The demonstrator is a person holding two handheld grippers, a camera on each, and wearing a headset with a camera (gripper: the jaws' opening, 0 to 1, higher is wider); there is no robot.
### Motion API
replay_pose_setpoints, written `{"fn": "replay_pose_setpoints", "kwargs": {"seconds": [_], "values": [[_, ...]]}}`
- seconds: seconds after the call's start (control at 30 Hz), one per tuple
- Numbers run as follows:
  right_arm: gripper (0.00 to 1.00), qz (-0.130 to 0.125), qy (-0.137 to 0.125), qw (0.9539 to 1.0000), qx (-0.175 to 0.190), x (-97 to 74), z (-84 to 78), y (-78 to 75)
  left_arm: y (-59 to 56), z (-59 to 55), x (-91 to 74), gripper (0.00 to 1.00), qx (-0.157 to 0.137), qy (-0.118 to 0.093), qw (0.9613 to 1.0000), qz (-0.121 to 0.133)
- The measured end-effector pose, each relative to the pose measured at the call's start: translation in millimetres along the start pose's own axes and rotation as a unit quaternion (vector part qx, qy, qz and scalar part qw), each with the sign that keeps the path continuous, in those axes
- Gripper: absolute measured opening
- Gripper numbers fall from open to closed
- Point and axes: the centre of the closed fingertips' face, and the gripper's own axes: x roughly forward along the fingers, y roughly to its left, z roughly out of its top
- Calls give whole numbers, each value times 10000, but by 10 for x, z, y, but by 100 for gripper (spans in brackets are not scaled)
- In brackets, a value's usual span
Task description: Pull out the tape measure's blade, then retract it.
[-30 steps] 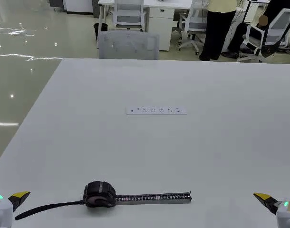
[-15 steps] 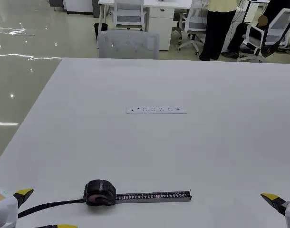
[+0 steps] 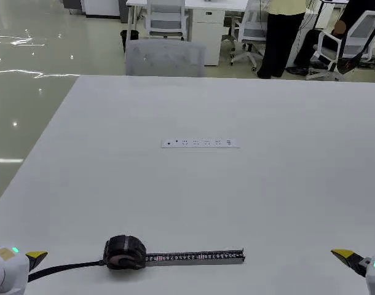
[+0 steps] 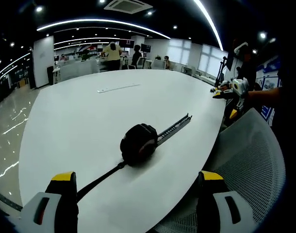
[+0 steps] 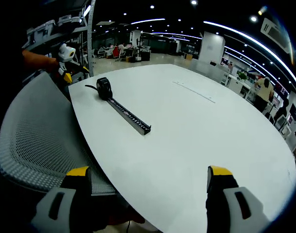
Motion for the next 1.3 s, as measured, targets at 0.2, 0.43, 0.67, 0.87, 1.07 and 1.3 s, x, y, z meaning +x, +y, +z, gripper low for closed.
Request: {"fn": "replay_pose_setpoints", "kwargs": {"seconds": [0.2, 0.43, 0.67, 0.87, 1.07, 1.3], "values": [[100, 120, 10, 9999, 94, 50, 3, 13, 8, 128, 91, 100, -147, -6, 9998, 132], [100, 405, 281, 9986, -183, 120, 32, 29, -121, 407, 176, 100, -25, -187, 9998, 92], [100, 568, 419, 9957, -606, 208, 145, 15, -199, 426, 311, 100, -47, -77, 9999, 123], [100, 720, 473, 9933, -776, 304, 267, -44, -279, 397, 442, 100, -57, 90, 9996, 244], [100, 900, 489, 9899, -981, 450, 448, -52, -232, 396, 561, 100, -65, 46, 9978, 655], [99, 1158, 568, 9847, -1172, 614, 598, -48, -213, 370, 642, 100, -271, 97, 9961, 833]]}}
